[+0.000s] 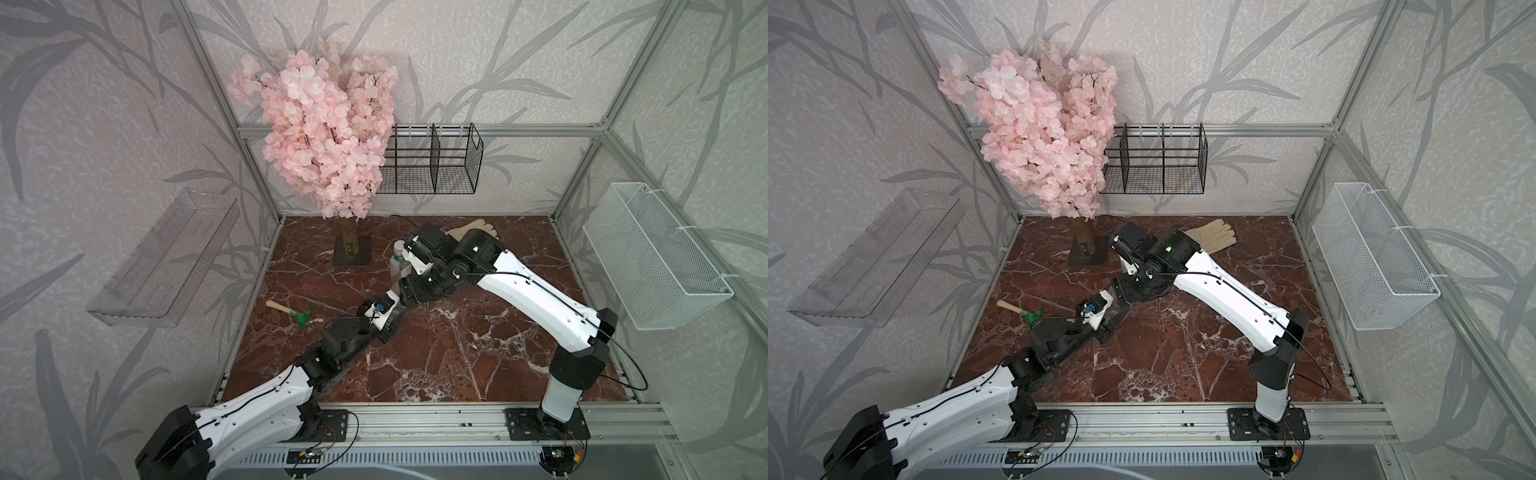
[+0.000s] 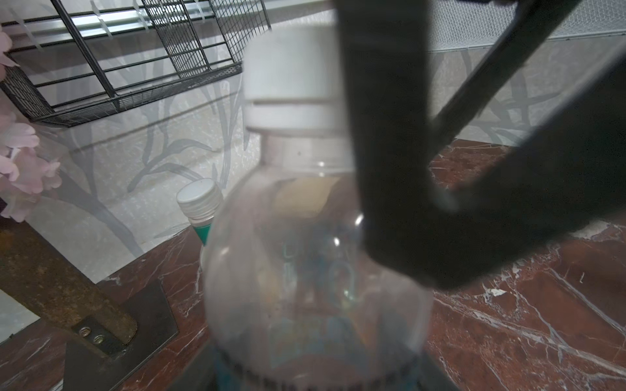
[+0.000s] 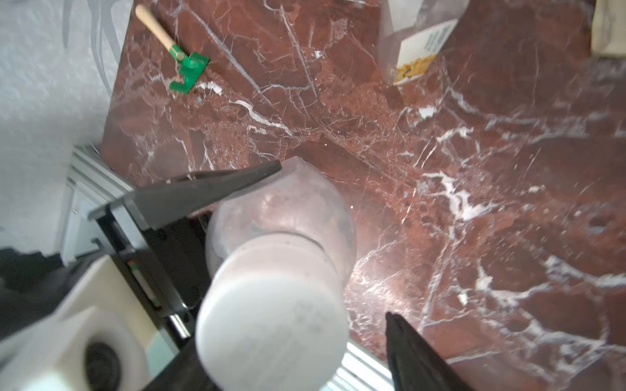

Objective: Screw on the bottle caps
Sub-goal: Screw the bottle cap onto the plastic bottle.

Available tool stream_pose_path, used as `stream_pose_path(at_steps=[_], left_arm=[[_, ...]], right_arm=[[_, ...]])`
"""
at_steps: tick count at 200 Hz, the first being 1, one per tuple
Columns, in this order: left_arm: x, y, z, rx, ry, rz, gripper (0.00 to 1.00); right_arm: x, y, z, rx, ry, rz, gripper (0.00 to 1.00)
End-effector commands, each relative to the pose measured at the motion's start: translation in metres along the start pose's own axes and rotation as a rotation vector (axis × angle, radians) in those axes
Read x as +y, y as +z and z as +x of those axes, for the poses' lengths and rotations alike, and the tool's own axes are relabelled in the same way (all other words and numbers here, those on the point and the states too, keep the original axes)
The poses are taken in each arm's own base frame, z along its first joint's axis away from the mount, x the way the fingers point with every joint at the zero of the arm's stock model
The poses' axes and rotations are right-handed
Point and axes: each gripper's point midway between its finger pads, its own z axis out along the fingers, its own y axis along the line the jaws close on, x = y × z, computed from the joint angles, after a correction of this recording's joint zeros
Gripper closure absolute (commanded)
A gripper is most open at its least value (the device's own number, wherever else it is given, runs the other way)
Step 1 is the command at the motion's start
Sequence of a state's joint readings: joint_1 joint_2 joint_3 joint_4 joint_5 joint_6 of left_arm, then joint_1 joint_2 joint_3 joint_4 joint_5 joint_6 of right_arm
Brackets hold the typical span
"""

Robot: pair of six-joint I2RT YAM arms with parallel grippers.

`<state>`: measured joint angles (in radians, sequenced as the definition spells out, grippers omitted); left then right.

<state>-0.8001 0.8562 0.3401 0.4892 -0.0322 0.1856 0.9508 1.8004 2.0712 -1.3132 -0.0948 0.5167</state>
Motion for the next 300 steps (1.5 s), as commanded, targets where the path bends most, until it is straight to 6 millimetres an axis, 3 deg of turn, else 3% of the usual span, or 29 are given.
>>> stream_pose_path(at_steps=[1,12,19,51,63,67,99,162,237,272,300], left_arm=[[0.001,-0.001,-0.020,-0.072,-0.020,0.010,0.44],[-0.005,0.000,-0.019,-0.067,-0.019,0.042,0.44],[-0.009,0.001,-0.019,-0.066,-0.017,0.066,0.44],[-0.024,0.002,-0.018,-0.062,-0.018,0.149,0.44],[-0.029,0.002,-0.018,-0.062,-0.017,0.178,0.44],[-0.030,0.002,-0.018,-0.063,-0.016,0.187,0.44],[-0.045,-0.001,-0.021,-0.077,-0.019,0.273,0.44],[-0.083,-0.010,-0.022,-0.064,-0.043,0.516,0.44],[-0.093,-0.009,-0.017,-0.032,-0.069,0.578,0.44],[-0.094,-0.008,-0.016,-0.030,-0.071,0.583,0.44],[-0.094,-0.008,-0.016,-0.030,-0.069,0.580,0.44]], right_arm=[[0.002,-0.031,0.004,-0.060,-0.193,-0.023,0.14],[0.001,-0.035,0.003,-0.079,-0.297,-0.019,0.05],[-0.002,-0.048,0.004,-0.115,-0.362,-0.014,0.00],[-0.003,-0.062,0.017,-0.171,-0.669,-0.068,0.01],[0.002,-0.065,0.027,-0.190,-0.752,-0.142,0.01],[-0.005,-0.066,0.026,-0.197,-0.758,-0.153,0.01],[-0.007,-0.072,0.044,-0.236,-0.914,-0.305,0.01],[-0.012,-0.073,0.053,-0.337,-1.130,-0.502,0.01],[-0.013,-0.064,0.063,-0.361,-1.280,-0.560,0.00],[-0.016,-0.059,0.057,-0.361,-1.295,-0.525,0.16],[-0.019,-0.052,0.056,-0.331,-1.281,-0.520,0.20]])
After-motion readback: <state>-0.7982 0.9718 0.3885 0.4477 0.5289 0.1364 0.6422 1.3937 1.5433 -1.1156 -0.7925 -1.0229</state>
